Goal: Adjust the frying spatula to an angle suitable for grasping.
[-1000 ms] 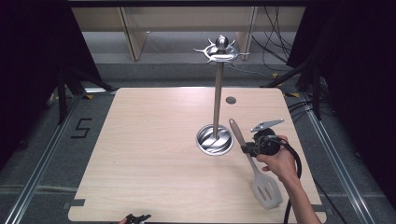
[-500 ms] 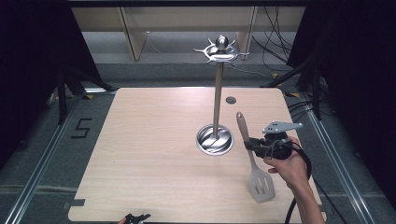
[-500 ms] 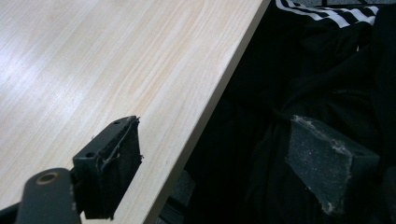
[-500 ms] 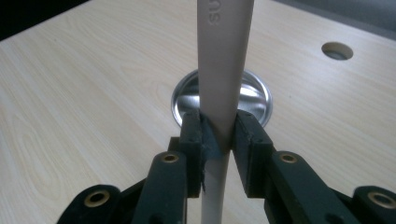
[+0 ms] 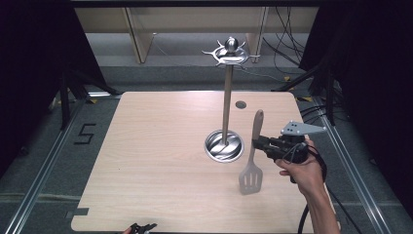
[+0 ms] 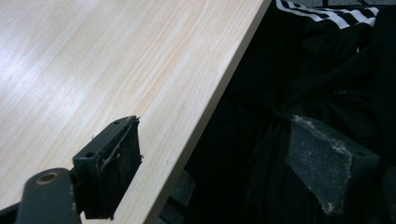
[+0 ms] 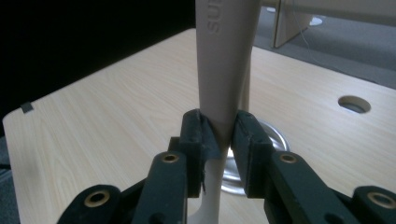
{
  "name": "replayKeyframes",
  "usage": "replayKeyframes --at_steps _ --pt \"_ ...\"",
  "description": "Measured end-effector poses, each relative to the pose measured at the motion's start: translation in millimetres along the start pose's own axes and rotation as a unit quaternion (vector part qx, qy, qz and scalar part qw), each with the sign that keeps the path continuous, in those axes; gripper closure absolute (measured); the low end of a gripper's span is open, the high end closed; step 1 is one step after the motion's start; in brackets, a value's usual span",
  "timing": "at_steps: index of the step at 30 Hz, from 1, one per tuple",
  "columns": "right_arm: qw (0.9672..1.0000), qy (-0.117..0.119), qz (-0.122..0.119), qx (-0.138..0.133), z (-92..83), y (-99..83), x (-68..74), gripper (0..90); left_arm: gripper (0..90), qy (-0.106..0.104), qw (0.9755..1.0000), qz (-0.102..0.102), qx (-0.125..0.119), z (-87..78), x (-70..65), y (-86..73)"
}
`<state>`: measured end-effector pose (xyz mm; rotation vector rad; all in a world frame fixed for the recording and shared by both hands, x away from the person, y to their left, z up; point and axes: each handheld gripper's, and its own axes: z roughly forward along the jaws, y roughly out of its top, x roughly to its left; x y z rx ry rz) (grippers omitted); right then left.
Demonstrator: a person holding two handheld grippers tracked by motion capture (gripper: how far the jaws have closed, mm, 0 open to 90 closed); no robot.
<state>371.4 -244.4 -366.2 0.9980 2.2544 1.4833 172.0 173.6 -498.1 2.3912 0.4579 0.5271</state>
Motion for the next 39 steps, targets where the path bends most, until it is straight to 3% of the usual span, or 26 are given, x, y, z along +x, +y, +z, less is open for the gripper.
replayKeyframes --at_steps 7,8,9,10,18,30,32,34,35,39 --pt "0.9998 0.006 -0.014 -0.016 5.8 18.6 8.3 75.4 16.9 0.015 0.9999 0.005 -0.001 -1.1 -1.0 0.7" --pt "0.9994 0.004 -0.028 -0.021 6.3 22.3 7.7 75.3 16.9 0.013 0.9999 0.004 -0.001 -1.0 -1.0 0.6" --pt "0.9996 0.003 -0.02 -0.019 5.5 25.3 9.9 75.4 16.9 0.01 0.9999 0.004 0.0 -0.3 -0.8 0.3" --pt "0.9992 0.003 -0.028 -0.028 6.4 29.2 10.1 75.4 16.9 0.009 1.0 0.002 -0.001 -0.6 -1.2 0.2" --pt "0.9986 0.003 -0.044 -0.03 4.9 51.0 14.9 75.4 16.9 0.013 0.9999 0.006 -0.001 -1.1 -1.1 0.8" --pt "0.9978 -0.006 -0.054 -0.037 1.2 76.7 15.8 75.3 16.9 0.005 1.0 -0.001 -0.005 -0.5 -1.7 0.6" --pt "0.9976 -0.003 -0.055 -0.043 2.2 81.3 15.8 75.3 16.9 0.011 0.9999 0.005 -0.001 -1.2 -0.7 0.9" --pt "0.997 -0.002 -0.062 -0.046 2.2 85.4 16.1 75.3 16.9 0.003 0.9999 0.01 0.007 -3.1 0.8 1.3" --pt "0.9969 -0.005 -0.064 -0.046 1.5 87.5 16.4 75.3 16.9 0.016 0.9998 0.006 0.0 -1.1 -0.8 0.5" --pt "0.9968 -0.001 -0.064 -0.048 2.7 95.1 17.7 75.3 16.9 0.011 0.9999 0.006 -0.002 -1.1 -1.2 0.9"
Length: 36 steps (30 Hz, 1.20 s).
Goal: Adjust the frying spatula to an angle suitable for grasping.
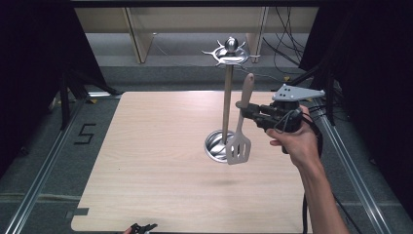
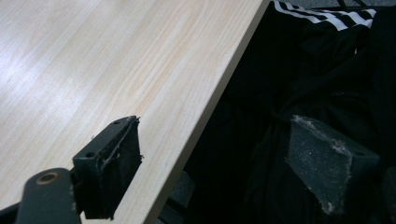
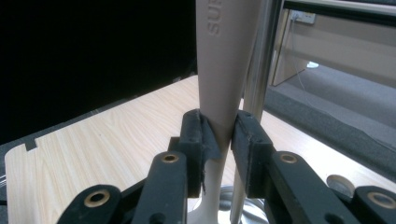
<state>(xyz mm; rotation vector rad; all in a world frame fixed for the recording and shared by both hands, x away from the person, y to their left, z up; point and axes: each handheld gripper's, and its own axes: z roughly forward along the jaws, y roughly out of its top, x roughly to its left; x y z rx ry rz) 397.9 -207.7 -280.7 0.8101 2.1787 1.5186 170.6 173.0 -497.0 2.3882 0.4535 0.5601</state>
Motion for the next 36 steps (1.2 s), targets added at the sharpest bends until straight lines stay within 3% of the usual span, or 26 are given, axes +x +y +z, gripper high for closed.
replayKeyframes --at_steps 1,3,6,7,11,14,19,24,26,28,29,36 --pt "1.0 -0.002 -0.007 0.001 0.0 2.0 -0.7 75.3 16.9 0.0 1.0 -0.001 0.001 0.2 -0.3 -0.2" --pt "1.0 0.003 0.005 0.004 1.1 5.1 -0.3 75.3 16.9 0.001 1.0 0.0 0.002 0.4 -0.2 -0.2" --pt "0.9999 -0.001 -0.011 0.008 2.5 10.0 -2.7 75.3 16.9 -0.003 1.0 -0.007 -0.004 0.6 -0.8 -0.5" --pt "1.0 -0.001 -0.002 0.008 3.1 10.8 -1.7 75.4 16.9 -0.001 1.0 -0.004 -0.002 0.4 -0.5 -0.4" --pt "0.9999 -0.001 -0.011 0.007 4.8 15.6 -4.7 75.3 16.9 -0.004 1.0 -0.007 -0.004 0.5 -0.9 -0.4" --pt "0.9999 0.001 -0.001 0.015 7.0 19.2 -5.5 75.3 16.9 0.001 1.0 0.001 0.002 0.3 -0.2 -0.2" --pt "0.9997 -0.001 -0.007 0.023 10.2 22.0 -7.5 75.3 16.9 0.0 1.0 0.0 0.001 0.1 -0.2 -0.2" --pt "0.9995 0.011 0.007 0.028 13.7 22.3 -8.2 75.3 16.9 -0.002 1.0 -0.001 0.001 0.1 -0.4 -0.1" --pt "0.9996 0.009 0.003 0.026 15.4 22.2 -9.2 75.3 16.9 -0.008 1.0 -0.003 0.0 1.2 -0.4 -0.4" --pt "0.9996 0.002 0.015 0.025 16.9 21.5 -8.2 75.3 16.9 -0.001 1.0 0.001 0.001 0.0 -0.3 -0.1" --pt "0.9998 0.002 0.002 0.021 17.7 21.6 -10.9 75.3 16.9 0.0 1.0 0.001 0.002 0.3 -0.4 -0.2" --pt "0.9994 0.003 0.009 0.034 21.7 21.6 -11.1 75.3 16.8 -0.008 1.0 -0.004 0.0 1.4 0.5 -0.3"
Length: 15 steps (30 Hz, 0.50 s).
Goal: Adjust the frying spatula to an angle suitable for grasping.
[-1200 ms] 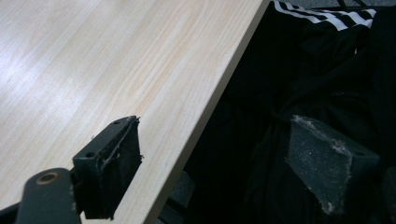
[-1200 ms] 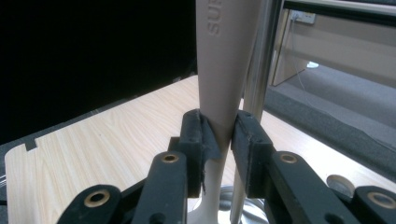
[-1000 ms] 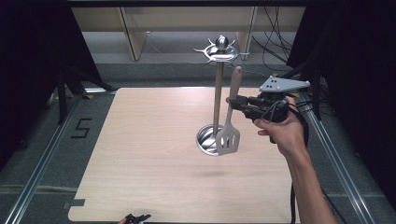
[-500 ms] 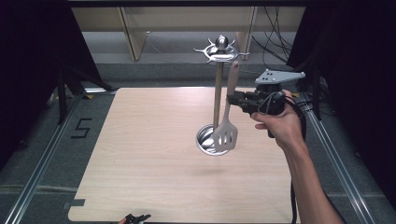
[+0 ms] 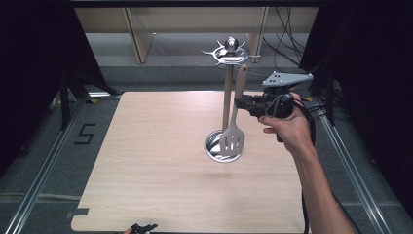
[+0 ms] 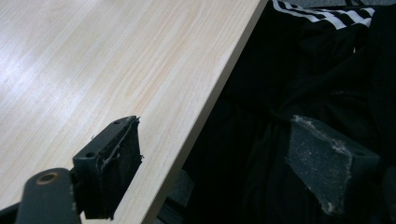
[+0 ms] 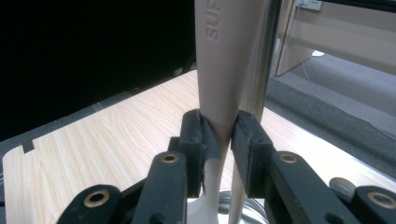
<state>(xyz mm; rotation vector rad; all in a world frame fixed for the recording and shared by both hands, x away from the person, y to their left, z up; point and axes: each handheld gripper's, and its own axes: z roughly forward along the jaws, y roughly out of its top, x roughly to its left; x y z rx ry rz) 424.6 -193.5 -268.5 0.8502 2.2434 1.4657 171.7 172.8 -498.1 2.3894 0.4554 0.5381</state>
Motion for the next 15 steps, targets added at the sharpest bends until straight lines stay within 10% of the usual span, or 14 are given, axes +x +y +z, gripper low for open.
replayKeyframes --at_steps 15 --pt "0.9998 0.003 0.006 -0.018 6.7 -1.5 -3.2 73.9 16.9 0.0 1.0 0.002 0.003 0.1 0.0 -0.4"
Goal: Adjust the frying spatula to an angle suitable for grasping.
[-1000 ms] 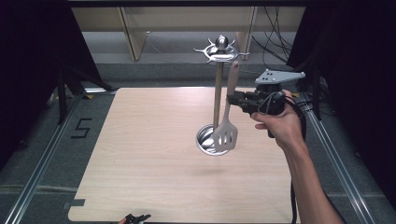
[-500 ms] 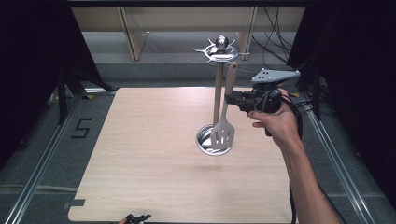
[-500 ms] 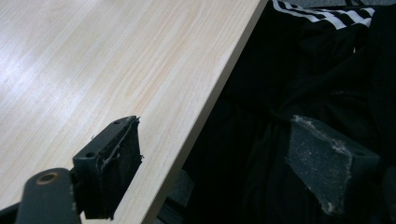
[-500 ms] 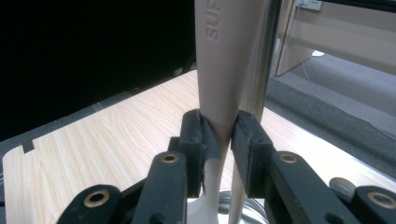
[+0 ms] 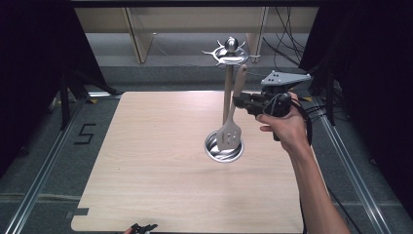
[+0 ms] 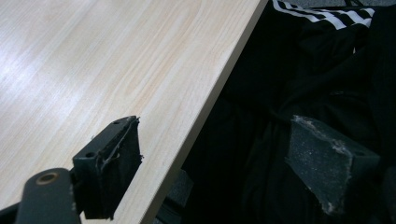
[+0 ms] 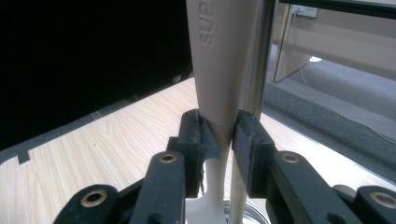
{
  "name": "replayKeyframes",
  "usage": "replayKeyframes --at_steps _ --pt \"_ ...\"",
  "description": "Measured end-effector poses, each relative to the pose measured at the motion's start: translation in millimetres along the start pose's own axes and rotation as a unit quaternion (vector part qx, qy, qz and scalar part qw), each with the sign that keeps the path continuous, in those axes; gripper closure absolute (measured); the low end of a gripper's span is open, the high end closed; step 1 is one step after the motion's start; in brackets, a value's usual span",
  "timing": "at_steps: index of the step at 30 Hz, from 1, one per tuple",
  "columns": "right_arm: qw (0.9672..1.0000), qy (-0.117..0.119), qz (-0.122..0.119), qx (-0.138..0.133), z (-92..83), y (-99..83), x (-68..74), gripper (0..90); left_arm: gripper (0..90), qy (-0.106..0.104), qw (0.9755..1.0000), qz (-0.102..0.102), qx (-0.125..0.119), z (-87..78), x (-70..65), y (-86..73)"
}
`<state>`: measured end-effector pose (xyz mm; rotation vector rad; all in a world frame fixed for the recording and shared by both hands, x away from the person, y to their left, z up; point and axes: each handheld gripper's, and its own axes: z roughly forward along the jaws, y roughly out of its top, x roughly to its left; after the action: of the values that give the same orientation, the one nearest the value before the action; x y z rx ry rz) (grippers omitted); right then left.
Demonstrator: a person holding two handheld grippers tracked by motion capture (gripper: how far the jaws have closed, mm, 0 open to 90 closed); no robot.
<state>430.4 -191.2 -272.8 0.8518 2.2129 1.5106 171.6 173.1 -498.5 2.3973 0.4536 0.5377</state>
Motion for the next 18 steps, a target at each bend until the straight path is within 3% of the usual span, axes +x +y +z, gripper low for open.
replayKeyframes --at_steps 5,6,14,15,16,18 --pt "0.9999 -0.001 -0.007 -0.016 -3.9 -5.0 -3.2 71.5 16.8 -0.003 1.0 -0.001 0.0 0.1 0.4 -0.1" --pt "0.9999 0.001 0.002 -0.015 -4.9 -6.0 -2.5 70.9 16.9 -0.004 1.0 -0.001 0.003 -1.0 0.2 0.1" --pt "0.9997 0.004 0.002 -0.024 -15.9 -7.9 0.0 66.9 16.9 0.005 1.0 0.0 0.0 0.0 -0.5 0.0" --pt "0.9997 -0.002 0.008 -0.022 -17.6 -7.9 1.3 66.9 16.9 0.006 0.9999 -0.007 -0.006 0.8 -1.2 -0.1" --pt "0.9995 -0.004 -0.002 -0.032 -17.6 -8.1 0.6 66.4 16.8 0.006 0.9999 -0.007 -0.006 1.0 -1.2 0.0" --pt "0.9996 -0.009 -0.007 -0.025 -19.0 -8.1 1.8 64.6 16.9 0.005 1.0 -0.002 -0.002 0.2 -0.8 0.0"
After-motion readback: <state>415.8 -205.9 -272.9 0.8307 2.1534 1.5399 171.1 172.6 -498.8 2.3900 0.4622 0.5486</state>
